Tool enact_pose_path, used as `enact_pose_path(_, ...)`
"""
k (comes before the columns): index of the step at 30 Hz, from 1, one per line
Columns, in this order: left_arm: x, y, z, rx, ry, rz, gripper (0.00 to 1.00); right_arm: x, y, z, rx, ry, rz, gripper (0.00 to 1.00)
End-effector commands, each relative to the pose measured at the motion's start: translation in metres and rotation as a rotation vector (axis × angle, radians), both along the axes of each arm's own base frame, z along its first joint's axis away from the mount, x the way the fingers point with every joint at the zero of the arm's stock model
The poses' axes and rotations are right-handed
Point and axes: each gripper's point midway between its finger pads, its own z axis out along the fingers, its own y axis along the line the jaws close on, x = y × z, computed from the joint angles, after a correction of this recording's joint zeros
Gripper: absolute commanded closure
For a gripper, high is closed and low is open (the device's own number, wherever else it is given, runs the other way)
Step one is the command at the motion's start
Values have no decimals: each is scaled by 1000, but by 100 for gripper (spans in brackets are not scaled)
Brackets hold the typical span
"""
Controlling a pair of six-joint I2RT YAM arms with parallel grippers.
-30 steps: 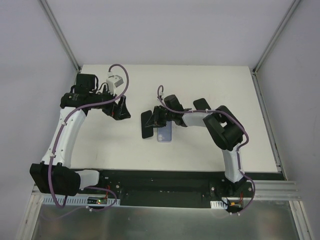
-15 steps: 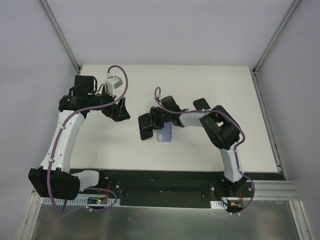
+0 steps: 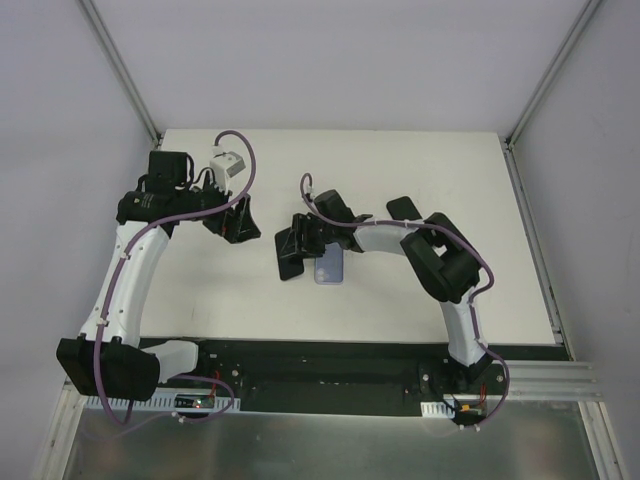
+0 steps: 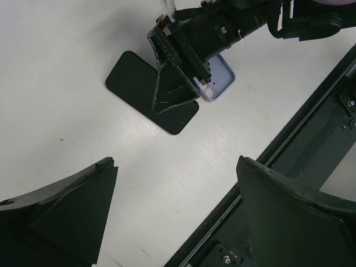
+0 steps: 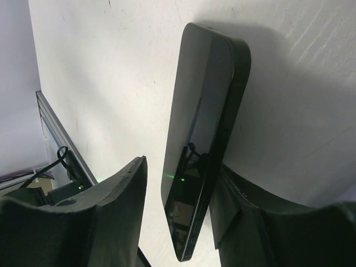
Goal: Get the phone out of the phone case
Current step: Place the phone at the center of the board.
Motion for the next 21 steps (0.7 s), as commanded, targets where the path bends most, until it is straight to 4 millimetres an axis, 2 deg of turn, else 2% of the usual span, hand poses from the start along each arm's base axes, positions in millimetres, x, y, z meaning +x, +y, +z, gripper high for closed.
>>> enact_pose_path(1, -7, -3, 6, -20, -23, -19, 8, 0, -6, 14, -58, -68, 9, 47)
enact_pose_path(11, -9, -4, 6, -26, -23, -24, 8, -3, -11, 15, -74, -89, 11, 45)
enact_pose_path(21, -8, -6, 6, -31, -17, -28, 8, -3, -15, 24, -73, -123, 21, 45)
